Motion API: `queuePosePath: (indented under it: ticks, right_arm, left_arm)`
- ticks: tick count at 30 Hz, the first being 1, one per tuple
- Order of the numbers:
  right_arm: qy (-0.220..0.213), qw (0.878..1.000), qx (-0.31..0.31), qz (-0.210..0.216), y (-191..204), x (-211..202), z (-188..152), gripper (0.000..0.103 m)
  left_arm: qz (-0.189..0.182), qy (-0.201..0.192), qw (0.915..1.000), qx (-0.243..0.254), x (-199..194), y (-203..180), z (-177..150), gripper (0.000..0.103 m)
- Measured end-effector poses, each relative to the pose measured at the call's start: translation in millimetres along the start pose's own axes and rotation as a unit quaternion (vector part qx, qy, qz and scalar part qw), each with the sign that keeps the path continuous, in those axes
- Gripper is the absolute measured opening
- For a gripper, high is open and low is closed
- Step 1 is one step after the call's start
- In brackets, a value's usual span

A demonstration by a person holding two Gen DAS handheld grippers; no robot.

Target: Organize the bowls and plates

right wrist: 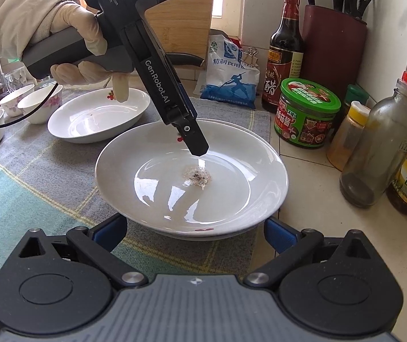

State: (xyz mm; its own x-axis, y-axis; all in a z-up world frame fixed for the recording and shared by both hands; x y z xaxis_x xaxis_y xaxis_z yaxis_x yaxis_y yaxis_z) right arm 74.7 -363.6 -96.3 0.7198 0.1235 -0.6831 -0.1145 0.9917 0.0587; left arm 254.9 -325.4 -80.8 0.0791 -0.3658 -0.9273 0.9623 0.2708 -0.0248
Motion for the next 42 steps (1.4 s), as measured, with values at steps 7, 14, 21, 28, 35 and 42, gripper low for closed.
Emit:
queuePosePath:
  ticks: [7, 14, 21, 28, 35, 42]
  right_arm:
    - [-0.006, 1.000, 0.008, 0.002, -0.8, -1.1, -1.7, 0.103]
    - [-0.016, 1.000, -0.001, -0.019, 1.9, -9.3, 6.2, 0.103]
    - [-0.029, 0.998, 0.003, -0.060, 1.6, -14.6, 17.3, 0.103]
    - [-0.044, 0.998, 0.014, -0.046, 10.4, -16.3, 22.7, 0.103]
    - [-0.042, 0.999, -0.003, -0.034, 37.9, -8.7, 27.1, 0.103]
    - [-0.038, 0.999, 0.001, -0.037, 70.3, -5.4, 29.6, 0.103]
  left_arm:
    - [0.010, 0.005, 0.9999, -0.008, 1.3, 5.9, -1.1, 0.077]
    - [0.036, -0.019, 0.9992, -0.001, -15.2, 0.2, -2.9, 0.077]
    - [0.082, -0.088, 0.9927, -0.008, -61.7, -17.3, -13.6, 0.084]
    - [0.152, -0.138, 0.9777, -0.047, -95.7, -41.7, -58.1, 0.090]
    - [0.209, -0.162, 0.9567, -0.121, -113.4, -57.1, -120.9, 0.091]
    - [0.233, -0.159, 0.9452, -0.165, -120.9, -62.5, -171.5, 0.091]
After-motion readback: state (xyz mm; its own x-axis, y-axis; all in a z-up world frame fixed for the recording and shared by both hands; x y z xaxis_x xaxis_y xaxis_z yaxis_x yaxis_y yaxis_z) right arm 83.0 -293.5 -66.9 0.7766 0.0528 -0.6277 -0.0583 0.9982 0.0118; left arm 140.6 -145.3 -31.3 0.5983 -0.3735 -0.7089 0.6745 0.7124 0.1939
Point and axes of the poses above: each gripper's, at about its wrist camera, not at the fingertips, and x roughly the way its jaws point, y to its left, z to its top, the point moved 4 cm from there along x, roughly the way its jaws point, and after that the axes turned 6 degrees about x, right-handed, at the moved point
